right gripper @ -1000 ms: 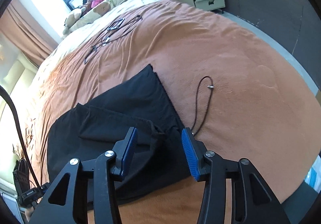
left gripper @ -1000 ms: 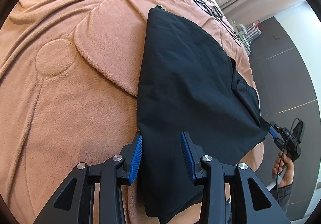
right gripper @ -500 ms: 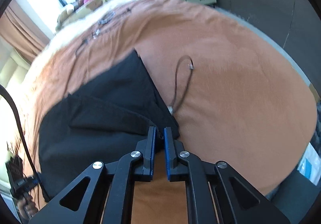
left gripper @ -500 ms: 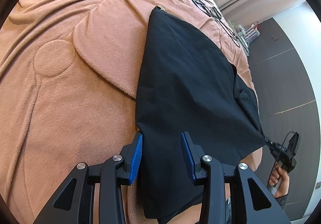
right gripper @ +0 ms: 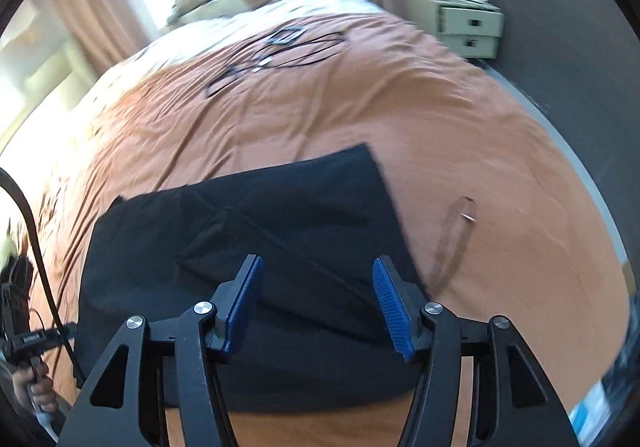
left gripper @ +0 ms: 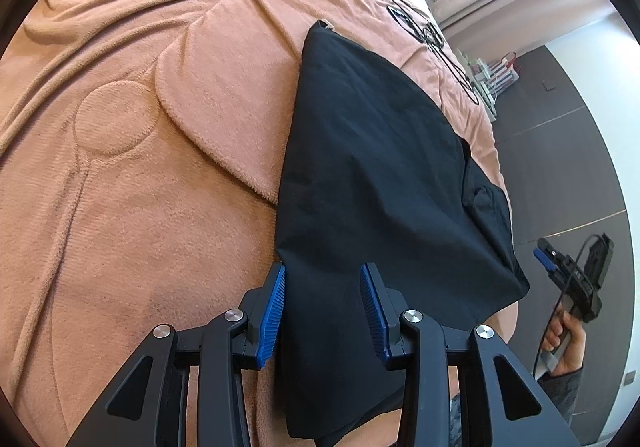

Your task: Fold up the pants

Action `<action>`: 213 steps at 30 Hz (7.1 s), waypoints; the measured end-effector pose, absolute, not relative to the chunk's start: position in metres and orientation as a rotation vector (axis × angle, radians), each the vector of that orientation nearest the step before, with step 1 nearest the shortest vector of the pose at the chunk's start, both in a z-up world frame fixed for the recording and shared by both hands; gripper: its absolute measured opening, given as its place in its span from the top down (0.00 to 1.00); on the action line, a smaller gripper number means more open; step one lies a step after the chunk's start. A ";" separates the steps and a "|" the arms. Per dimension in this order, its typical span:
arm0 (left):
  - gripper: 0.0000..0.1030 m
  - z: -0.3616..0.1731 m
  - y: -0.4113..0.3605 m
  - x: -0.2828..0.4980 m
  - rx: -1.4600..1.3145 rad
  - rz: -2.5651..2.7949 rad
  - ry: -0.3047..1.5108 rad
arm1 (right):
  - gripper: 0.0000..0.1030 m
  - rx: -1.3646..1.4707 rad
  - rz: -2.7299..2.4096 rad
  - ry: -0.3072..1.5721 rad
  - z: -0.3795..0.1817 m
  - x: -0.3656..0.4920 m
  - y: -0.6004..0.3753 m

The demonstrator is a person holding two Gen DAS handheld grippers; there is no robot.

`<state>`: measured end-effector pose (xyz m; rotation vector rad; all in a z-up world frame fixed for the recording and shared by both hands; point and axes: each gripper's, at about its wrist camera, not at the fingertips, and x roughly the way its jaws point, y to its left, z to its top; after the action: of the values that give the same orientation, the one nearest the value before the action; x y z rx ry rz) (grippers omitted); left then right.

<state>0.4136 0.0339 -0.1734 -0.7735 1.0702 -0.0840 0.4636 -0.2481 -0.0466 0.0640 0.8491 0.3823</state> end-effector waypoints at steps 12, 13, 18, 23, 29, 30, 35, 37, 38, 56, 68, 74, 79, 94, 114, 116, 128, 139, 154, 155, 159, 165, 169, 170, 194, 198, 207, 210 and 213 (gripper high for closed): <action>0.62 -0.170 0.047 0.410 -0.817 -0.027 1.033 | 0.46 -0.151 0.573 0.866 -0.073 0.528 -0.195; 0.62 -0.170 0.047 0.411 -0.822 -0.022 1.032 | 0.46 -0.166 0.584 0.873 -0.076 0.532 -0.191; 0.62 -0.176 0.049 0.413 -0.854 -0.005 1.031 | 0.46 -0.254 0.626 0.905 -0.083 0.546 -0.169; 0.65 -0.184 0.047 0.416 -0.886 -0.006 1.045 | 0.46 -0.330 0.646 0.924 -0.091 0.557 -0.147; 0.76 -0.191 0.044 0.421 -0.898 -0.004 1.060 | 0.90 -0.362 0.663 0.956 -0.101 0.563 -0.138; 0.76 -0.192 0.043 0.421 -0.898 -0.004 1.063 | 0.98 -0.359 0.664 0.947 -0.100 0.562 -0.139; 0.76 -0.194 0.043 0.422 -0.897 -0.010 1.069 | 1.00 -0.269 0.613 0.871 -0.078 0.559 -0.161; 0.76 -0.193 0.043 0.424 -0.893 -0.014 1.069 | 1.00 -0.245 0.574 0.845 -0.070 0.560 -0.171; 0.76 -0.192 0.042 0.424 -0.889 -0.014 1.070 | 1.00 -0.232 0.556 0.835 -0.067 0.561 -0.176; 0.76 -0.183 0.041 0.426 -0.857 0.004 1.062 | 1.00 -0.117 0.311 0.818 -0.053 0.589 -0.219; 0.76 -0.186 0.035 0.433 -0.849 0.004 1.087 | 1.00 -0.174 0.280 0.842 -0.069 0.621 -0.212; 0.76 -0.193 0.041 0.433 -0.897 -0.009 1.087 | 1.00 -0.186 0.256 0.875 -0.085 0.633 -0.214; 0.76 -0.203 0.042 0.429 -0.987 -0.012 1.086 | 1.00 -0.151 0.243 0.886 -0.094 0.638 -0.218; 0.76 -0.197 0.033 0.420 -0.941 -0.019 1.113 | 0.98 0.024 0.254 0.842 -0.065 0.594 -0.262; 0.76 -0.199 0.033 0.416 -0.954 -0.060 1.102 | 0.43 0.505 0.262 0.876 -0.109 0.426 -0.372; 0.76 -0.199 0.035 0.415 -0.956 -0.065 1.103 | 0.43 0.589 0.300 0.882 -0.118 0.418 -0.375; 0.76 -0.199 0.034 0.411 -0.967 -0.088 1.109 | 0.43 0.812 0.403 0.931 -0.161 0.429 -0.372; 0.63 -0.197 0.039 0.391 -0.940 -0.133 1.142 | 0.83 0.823 0.390 0.963 -0.173 0.439 -0.379; 0.63 -0.199 0.030 0.397 -1.006 -0.215 1.111 | 0.83 0.788 0.411 0.952 -0.175 0.432 -0.366; 0.63 -0.203 0.029 0.397 -1.009 -0.203 1.125 | 0.83 0.786 0.412 0.952 -0.173 0.434 -0.364; 0.63 -0.206 0.023 0.399 -1.000 -0.188 1.122 | 0.81 0.824 0.419 0.949 -0.176 0.437 -0.365; 0.94 -0.207 0.022 0.398 -0.979 -0.178 1.125 | 0.82 0.857 0.404 0.937 -0.180 0.439 -0.362; 0.95 -0.193 0.025 0.394 -0.962 -0.180 1.087 | 0.90 0.825 0.393 0.913 -0.174 0.432 -0.355; 0.95 -0.190 0.026 0.393 -0.959 -0.181 1.078 | 0.92 0.829 0.392 0.910 -0.173 0.430 -0.354; 0.96 -0.151 0.135 0.335 -0.957 -0.089 0.966 | 0.95 0.784 0.449 0.927 -0.157 0.377 -0.258; 0.96 -0.151 0.152 0.319 -0.966 -0.063 0.948 | 0.95 0.744 0.477 0.932 -0.151 0.380 -0.242; 0.97 -0.150 0.182 0.284 -0.984 -0.006 0.909 | 0.95 0.705 0.523 0.933 -0.147 0.388 -0.215; 0.99 -0.151 0.194 0.272 -0.993 0.015 0.897 | 0.96 0.693 0.535 0.926 -0.148 0.386 -0.203; 1.00 -0.154 0.204 0.259 -1.003 0.030 0.893 | 0.96 0.663 0.535 0.913 -0.148 0.387 -0.195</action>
<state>0.2587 0.2036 -0.1544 -1.0029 0.8934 0.0302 0.3874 -0.1947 -0.1478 0.6628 0.9131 0.5346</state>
